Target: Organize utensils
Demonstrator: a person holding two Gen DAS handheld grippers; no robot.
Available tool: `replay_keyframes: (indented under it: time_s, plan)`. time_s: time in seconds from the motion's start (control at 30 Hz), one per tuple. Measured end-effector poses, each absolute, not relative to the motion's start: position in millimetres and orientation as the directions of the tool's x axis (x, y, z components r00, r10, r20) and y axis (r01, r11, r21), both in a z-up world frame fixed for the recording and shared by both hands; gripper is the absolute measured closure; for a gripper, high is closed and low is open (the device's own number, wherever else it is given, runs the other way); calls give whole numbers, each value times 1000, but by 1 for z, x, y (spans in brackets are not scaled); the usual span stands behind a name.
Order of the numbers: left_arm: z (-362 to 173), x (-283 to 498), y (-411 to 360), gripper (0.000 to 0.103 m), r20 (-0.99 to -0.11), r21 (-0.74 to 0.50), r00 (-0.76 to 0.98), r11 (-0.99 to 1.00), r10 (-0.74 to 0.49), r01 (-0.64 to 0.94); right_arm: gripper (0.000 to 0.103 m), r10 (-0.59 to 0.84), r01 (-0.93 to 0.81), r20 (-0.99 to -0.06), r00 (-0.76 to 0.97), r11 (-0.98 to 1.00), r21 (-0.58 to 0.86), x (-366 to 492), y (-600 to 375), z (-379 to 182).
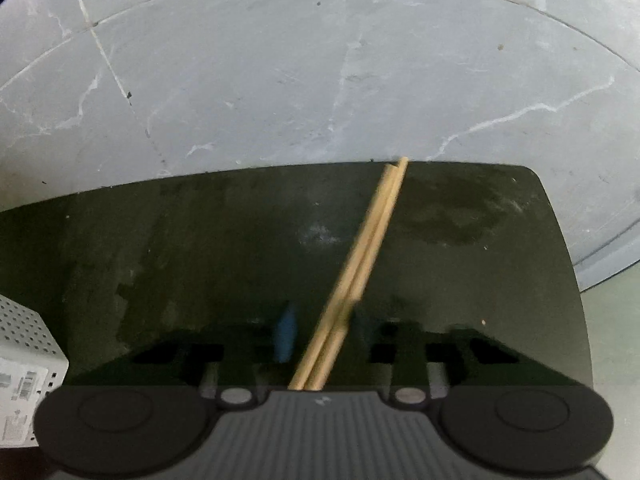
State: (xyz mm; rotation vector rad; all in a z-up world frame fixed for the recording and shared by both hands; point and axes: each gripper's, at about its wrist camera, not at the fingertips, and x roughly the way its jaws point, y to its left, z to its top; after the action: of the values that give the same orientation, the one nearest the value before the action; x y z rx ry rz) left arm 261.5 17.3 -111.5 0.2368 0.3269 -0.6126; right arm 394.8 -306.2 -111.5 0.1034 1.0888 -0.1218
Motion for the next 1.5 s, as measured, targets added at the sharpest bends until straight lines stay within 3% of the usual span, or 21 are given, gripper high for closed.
replay_keyframes:
  time_s: [0.13, 0.63, 0.67, 0.7, 0.9, 1.0, 1.13, 1.2, 1.27, 1.5]
  plan:
    - [-113, 261, 18, 25, -365, 110, 771, 798, -522, 592, 89, -28, 150, -890, 456, 988, 46, 383, -307, -113]
    - [-112, 264, 19, 25, -368, 121, 764, 787, -530, 604, 90, -14, 105, -873, 488, 994, 42, 345, -294, -115]
    - [-112, 264, 19, 25, -368, 122, 764, 787, -530, 605, 92, -14, 104, -871, 492, 994, 42, 343, -292, -113]
    - [-112, 264, 18, 25, -369, 124, 763, 786, -531, 606, 103, -14, 103, -866, 501, 994, 43, 340, -291, -112]
    - [-113, 264, 17, 25, -369, 128, 762, 783, -532, 608, 103, -19, 70, -865, 501, 997, 19, 339, -284, -108]
    - [-112, 264, 17, 25, -371, 131, 761, 781, -533, 611, 97, -5, 99, -869, 494, 994, 50, 341, -288, -107]
    - [-112, 265, 17, 25, -370, 131, 759, 779, -535, 613, 72, 19, 107, -875, 483, 991, 80, 341, -292, -109]
    - [-113, 265, 17, 25, -368, 129, 760, 780, -536, 612, 67, 14, 115, -872, 489, 990, 80, 341, -292, -110]
    - [-113, 265, 17, 25, -368, 127, 760, 780, -536, 612, 51, 25, 115, -870, 492, 989, 93, 342, -292, -112]
    - [-114, 266, 17, 25, -366, 122, 760, 782, -537, 611, 35, 106, 82, -866, 489, 982, 167, 347, -281, -113]
